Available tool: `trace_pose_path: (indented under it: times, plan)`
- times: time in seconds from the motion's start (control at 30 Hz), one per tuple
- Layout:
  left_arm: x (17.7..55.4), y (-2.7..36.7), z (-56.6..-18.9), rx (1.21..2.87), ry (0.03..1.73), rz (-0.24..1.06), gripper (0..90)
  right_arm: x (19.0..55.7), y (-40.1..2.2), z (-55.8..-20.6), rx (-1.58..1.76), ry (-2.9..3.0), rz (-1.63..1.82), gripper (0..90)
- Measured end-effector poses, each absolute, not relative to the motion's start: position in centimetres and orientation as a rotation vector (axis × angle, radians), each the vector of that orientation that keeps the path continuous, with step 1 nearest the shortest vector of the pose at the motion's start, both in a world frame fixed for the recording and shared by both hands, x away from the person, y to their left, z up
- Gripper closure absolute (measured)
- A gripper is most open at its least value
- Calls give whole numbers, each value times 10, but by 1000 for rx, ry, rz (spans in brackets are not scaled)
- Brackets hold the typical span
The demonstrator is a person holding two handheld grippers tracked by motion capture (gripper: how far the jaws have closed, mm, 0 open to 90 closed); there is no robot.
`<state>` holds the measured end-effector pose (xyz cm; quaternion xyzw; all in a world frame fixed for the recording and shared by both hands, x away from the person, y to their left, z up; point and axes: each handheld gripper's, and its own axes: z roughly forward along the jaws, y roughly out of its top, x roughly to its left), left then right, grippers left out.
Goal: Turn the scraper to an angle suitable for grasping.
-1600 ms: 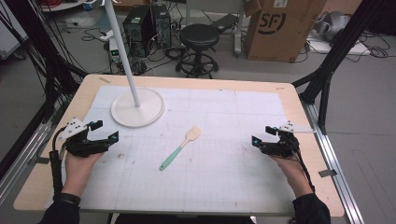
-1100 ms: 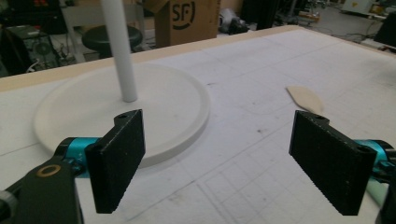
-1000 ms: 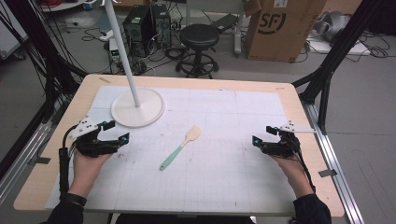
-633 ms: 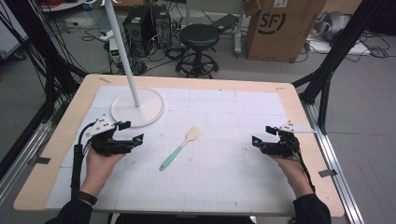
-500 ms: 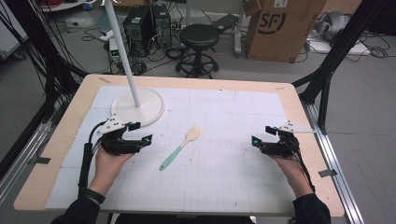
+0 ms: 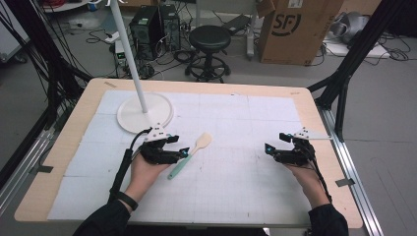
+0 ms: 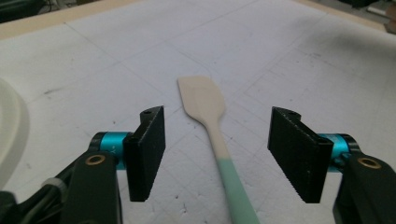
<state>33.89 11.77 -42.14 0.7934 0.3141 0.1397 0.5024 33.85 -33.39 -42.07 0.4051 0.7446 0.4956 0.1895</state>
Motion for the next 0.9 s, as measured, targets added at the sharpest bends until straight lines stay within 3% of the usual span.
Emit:
trace_pose_path:
  times: [0.4, 0.9]
  plan:
    - [348, 80, -444, 2048, 786, 372, 582, 339, -334, -421, 1135, 2100, 1396, 167]
    - [350, 73, -450, 2116, 789, 381, 783, 339, -333, -421, 1130, 2106, 1393, 167]
